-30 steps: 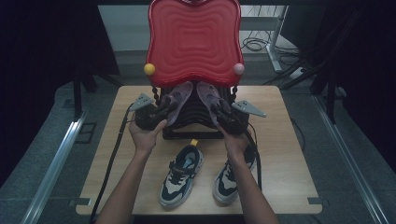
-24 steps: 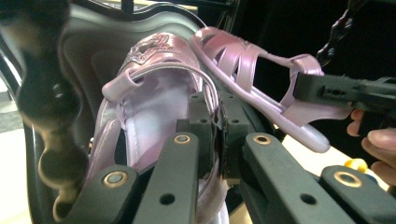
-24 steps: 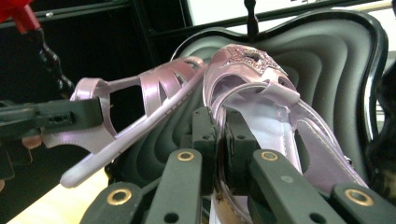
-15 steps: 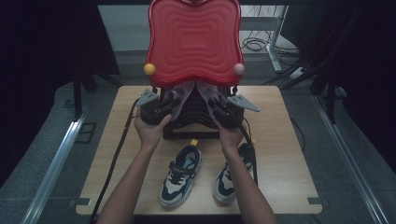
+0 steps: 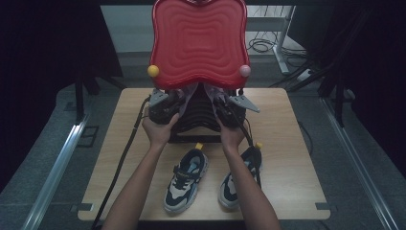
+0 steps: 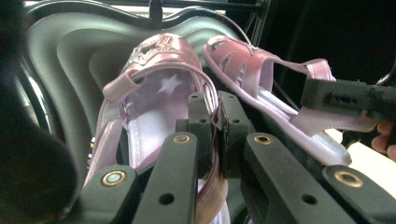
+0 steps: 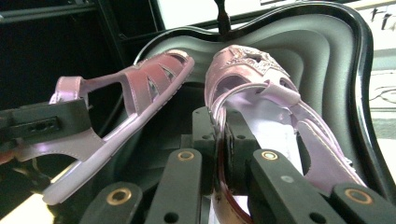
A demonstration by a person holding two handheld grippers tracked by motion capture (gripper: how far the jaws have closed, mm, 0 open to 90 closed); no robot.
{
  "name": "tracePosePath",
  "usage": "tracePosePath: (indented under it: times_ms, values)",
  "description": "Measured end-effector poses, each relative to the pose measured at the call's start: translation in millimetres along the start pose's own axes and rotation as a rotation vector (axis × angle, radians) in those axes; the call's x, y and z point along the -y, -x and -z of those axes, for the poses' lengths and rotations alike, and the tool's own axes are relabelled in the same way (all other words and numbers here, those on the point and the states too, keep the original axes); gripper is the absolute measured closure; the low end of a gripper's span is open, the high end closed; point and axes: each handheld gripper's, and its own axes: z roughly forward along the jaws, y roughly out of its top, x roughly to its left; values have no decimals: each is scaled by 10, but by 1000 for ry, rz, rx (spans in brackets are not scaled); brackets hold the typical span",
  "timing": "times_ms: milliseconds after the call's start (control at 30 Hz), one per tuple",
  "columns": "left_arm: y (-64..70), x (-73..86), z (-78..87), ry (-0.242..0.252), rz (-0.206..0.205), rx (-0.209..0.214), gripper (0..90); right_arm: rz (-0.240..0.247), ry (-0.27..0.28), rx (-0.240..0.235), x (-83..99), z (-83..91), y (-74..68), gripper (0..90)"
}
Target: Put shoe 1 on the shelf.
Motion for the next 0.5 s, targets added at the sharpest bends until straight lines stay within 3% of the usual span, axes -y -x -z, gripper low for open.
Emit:
tracePosePath:
  times_ms: [200,367,500]
  values:
    - [90,69,-43,-26,-56,-26,856,50,-15,5,46,-47,-43,848]
    - [99,144,-69,-54,-26,-21,766,65,-76,-15,85,-58,-20,809]
    - [103,176,-97,-76,-20,-3,733,44,-110,-33,99,-62,10,725]
